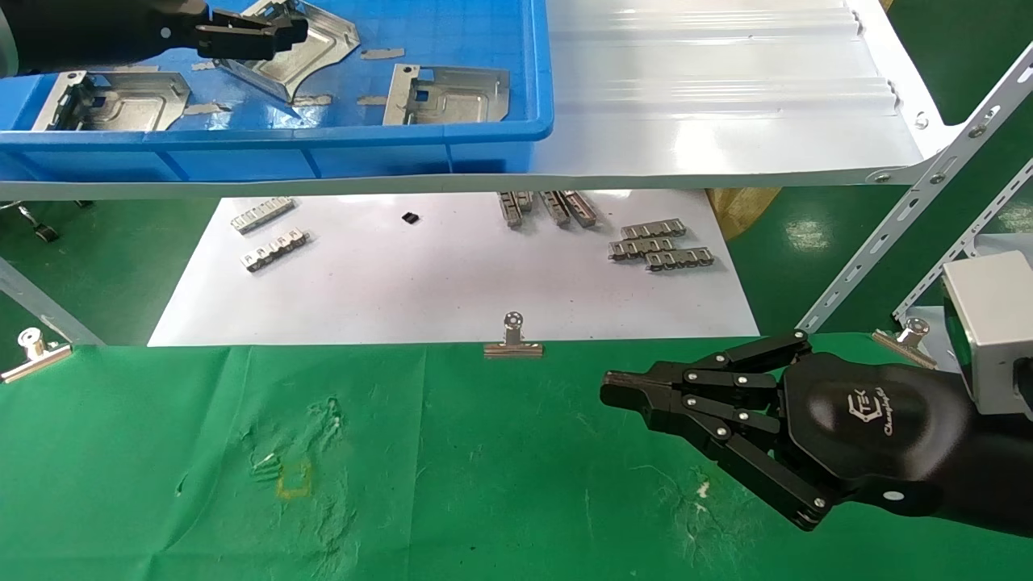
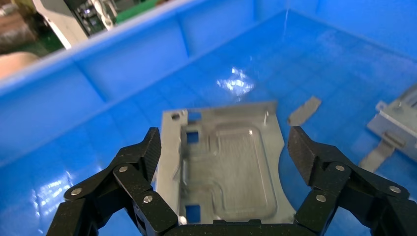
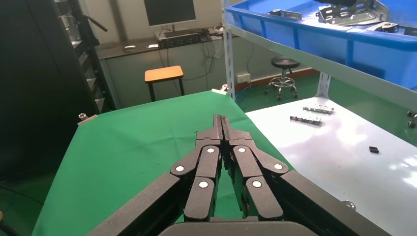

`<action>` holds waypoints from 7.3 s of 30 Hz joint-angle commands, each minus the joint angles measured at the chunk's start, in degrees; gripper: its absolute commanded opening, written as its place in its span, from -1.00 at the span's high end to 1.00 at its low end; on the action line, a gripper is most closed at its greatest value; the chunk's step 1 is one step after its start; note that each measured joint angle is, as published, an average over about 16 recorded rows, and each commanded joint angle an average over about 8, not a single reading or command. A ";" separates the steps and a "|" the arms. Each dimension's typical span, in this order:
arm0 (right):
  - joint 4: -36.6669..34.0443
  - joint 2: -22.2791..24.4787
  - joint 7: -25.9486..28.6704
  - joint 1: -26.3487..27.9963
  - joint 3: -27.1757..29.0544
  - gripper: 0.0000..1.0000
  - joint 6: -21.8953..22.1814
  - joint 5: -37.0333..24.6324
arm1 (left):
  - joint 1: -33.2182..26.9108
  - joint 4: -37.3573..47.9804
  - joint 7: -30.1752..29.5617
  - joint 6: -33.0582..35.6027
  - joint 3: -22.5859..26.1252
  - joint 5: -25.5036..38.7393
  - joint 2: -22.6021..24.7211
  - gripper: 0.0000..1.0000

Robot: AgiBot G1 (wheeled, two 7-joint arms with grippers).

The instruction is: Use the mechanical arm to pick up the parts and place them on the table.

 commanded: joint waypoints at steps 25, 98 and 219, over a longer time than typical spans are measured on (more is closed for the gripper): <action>0.00 0.00 0.00 0.00 0.00 1.00 0.00 0.00 | -1.50 6.05 4.76 -7.39 0.82 1.49 1.31 1.00; 0.00 0.00 0.00 0.00 0.00 -1.00 0.00 0.00 | 26.77 -19.59 58.83 24.17 16.44 -18.41 -19.27 1.00; -0.03 0.01 -0.01 -0.03 0.00 -1.00 0.04 0.02 | 57.31 -69.11 -10.56 25.47 -15.34 -38.21 -26.50 -1.00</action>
